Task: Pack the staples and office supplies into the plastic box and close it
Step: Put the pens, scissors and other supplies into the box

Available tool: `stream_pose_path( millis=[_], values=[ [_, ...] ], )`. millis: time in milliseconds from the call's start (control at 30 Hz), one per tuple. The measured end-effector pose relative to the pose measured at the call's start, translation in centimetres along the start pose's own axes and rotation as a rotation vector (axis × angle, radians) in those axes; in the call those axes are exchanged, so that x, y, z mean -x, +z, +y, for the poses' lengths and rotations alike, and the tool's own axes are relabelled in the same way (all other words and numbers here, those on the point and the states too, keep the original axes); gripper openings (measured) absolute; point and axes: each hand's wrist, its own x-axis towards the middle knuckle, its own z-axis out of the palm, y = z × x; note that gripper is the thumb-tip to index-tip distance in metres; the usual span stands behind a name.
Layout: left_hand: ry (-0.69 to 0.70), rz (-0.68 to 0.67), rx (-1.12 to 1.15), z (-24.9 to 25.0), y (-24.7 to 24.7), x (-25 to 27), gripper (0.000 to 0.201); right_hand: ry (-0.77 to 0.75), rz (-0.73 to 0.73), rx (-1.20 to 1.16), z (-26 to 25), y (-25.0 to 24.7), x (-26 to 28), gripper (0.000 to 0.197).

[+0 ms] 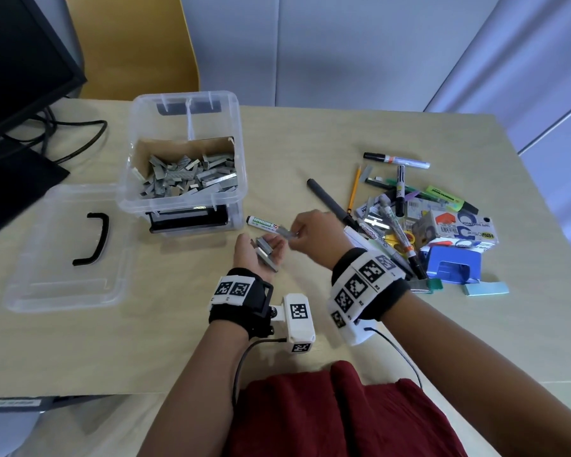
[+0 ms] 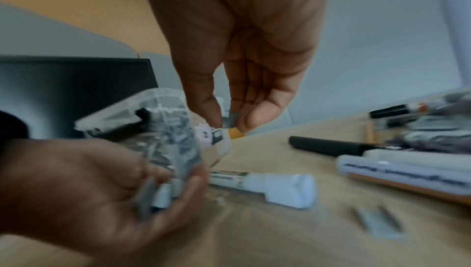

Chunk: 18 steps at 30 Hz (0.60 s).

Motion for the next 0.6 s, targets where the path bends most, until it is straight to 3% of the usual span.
stream_pose_path(
  millis=[133, 300, 600],
  values=[
    [-0.023, 0.016, -0.084, 0.2, -0.5, -0.1, 0.049, -0.035, -0.091, -0.004, -0.5, 1.5, -1.3, 0.020],
    [-0.025, 0.021, -0.125, 1.5, -1.8, -0.3, 0.045, -0.151, -0.192, 0.288, 0.0, 2.2, -2.8, 0.026],
    [0.016, 0.050, -0.092, 2.3, -2.5, 0.1, 0.044, -0.269, -0.235, 0.474, -0.4, 2.2, -4.0, 0.022]
  ],
)
